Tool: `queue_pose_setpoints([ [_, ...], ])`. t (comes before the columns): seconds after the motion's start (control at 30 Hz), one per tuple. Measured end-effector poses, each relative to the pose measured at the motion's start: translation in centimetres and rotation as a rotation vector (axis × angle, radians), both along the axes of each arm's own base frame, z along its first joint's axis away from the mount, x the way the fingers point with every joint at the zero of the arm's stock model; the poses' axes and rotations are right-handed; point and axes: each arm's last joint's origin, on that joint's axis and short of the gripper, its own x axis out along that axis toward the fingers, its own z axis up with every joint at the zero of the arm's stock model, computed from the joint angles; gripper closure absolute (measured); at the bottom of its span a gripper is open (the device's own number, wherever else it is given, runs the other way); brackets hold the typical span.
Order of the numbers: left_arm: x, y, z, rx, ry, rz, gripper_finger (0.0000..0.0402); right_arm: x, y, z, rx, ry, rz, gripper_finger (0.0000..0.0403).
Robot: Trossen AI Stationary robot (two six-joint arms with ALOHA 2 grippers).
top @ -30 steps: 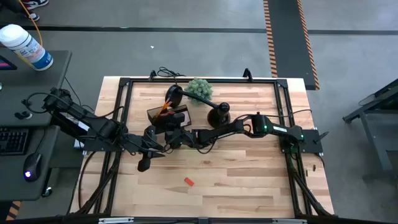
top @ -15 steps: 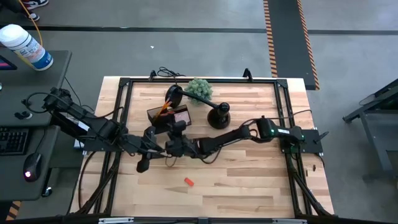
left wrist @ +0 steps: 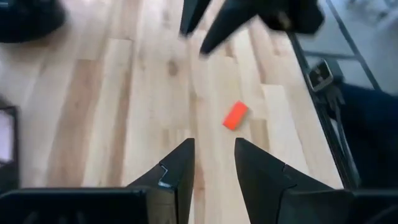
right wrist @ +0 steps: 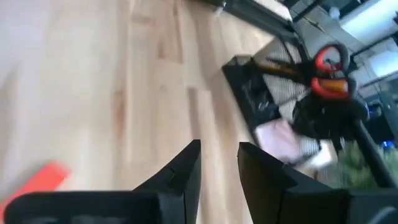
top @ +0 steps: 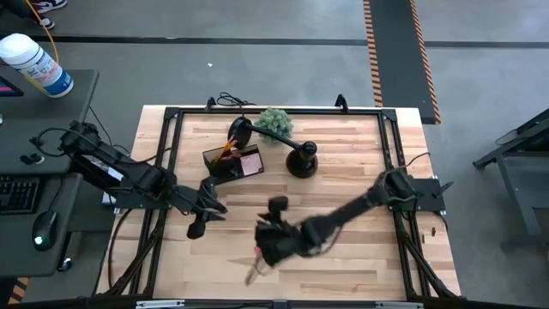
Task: Pick and place office supplies into organizer
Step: Put the orange eraser into the black desk organizer
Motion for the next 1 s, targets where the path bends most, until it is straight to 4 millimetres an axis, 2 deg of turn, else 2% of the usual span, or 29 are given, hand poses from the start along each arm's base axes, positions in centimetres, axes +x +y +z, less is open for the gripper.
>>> queue_pose_setpoints([
  [0.2,2.4,-1.9,-1.8,0.081,-0.027,-0.155,0.0300,-4.2,4.0,-0.2,-0.048,-0.033,-0.126,0.0306],
  [0.4,5.8,-4.0,-4.8,0.207,-0.079,-0.305,0.0300,-7.4,6.2,-0.4,-0.060,-0.129,-0.228,0.0306],
  [0.67,8.4,-5.1,-8.2,0.277,-0.114,-0.386,0.0300,-8.0,6.7,-0.3,-0.076,-0.156,-0.231,0.0306],
  [1.0,9.8,-5.8,-11.4,0.273,-0.097,-0.412,0.0300,-8.1,6.6,-0.4,-0.062,-0.156,-0.242,0.0306],
])
